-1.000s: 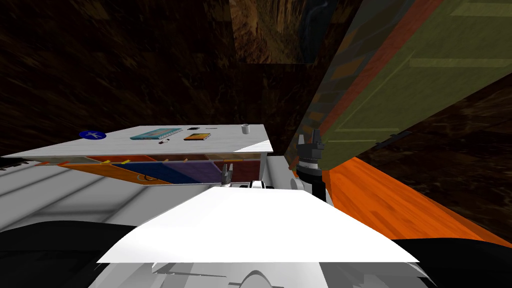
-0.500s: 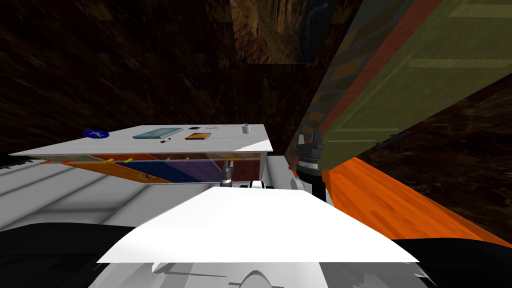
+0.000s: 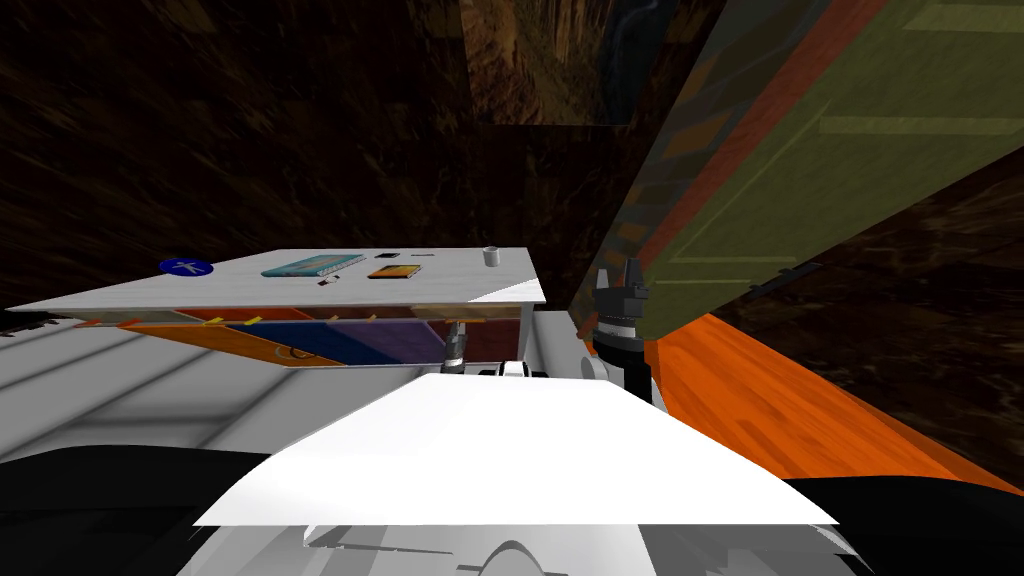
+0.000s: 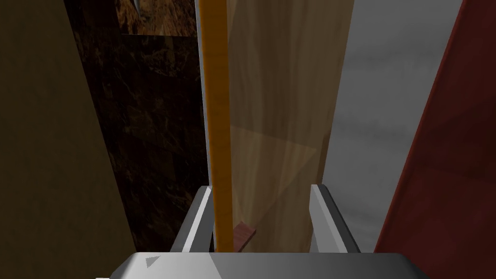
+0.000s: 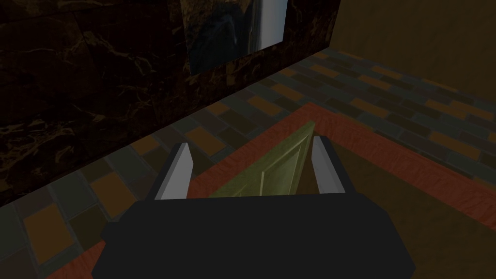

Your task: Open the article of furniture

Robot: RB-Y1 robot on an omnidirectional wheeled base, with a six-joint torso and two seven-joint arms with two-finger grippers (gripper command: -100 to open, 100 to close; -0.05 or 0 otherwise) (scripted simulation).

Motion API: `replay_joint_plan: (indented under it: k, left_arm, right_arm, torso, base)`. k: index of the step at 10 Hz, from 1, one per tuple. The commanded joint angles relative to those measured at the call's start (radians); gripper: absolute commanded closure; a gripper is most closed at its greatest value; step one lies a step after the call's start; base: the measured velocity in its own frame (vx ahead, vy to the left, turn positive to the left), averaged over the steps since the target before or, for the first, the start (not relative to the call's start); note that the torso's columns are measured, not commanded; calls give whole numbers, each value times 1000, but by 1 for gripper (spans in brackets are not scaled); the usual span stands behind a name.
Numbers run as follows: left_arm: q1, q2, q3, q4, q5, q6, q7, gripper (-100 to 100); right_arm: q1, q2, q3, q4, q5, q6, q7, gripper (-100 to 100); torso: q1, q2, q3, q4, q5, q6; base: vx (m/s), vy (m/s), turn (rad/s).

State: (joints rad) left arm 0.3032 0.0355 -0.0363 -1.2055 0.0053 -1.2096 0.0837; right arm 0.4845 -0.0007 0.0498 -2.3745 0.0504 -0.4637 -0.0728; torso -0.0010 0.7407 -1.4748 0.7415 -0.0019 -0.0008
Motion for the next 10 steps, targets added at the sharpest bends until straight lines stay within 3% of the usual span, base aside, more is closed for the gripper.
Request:
replay_joint_plan:
  k: [1,5,10]
  left_arm:
    - [23,-2,-3,22,-1,-59,2,100]
    - [40,-3,-7,33,-3,-91,1,100]
    - [32,11,-6,-76,-3,29,15,100]
  right_arm:
    - [0,0,0,0,0,0,0,0]
    - [0,0,0,0,0,0,0,0]
    - [0,0,0,0,0,0,0,0]
  torso:
    - [1,0,1,-1,1,0]
    - [3,-4,-1,-6,4,0]
    - [0,7,3,2,-1,-1]
  base:
    - [23,8,-13]
    - [14,4,-6]
    - [-155,-24,27]
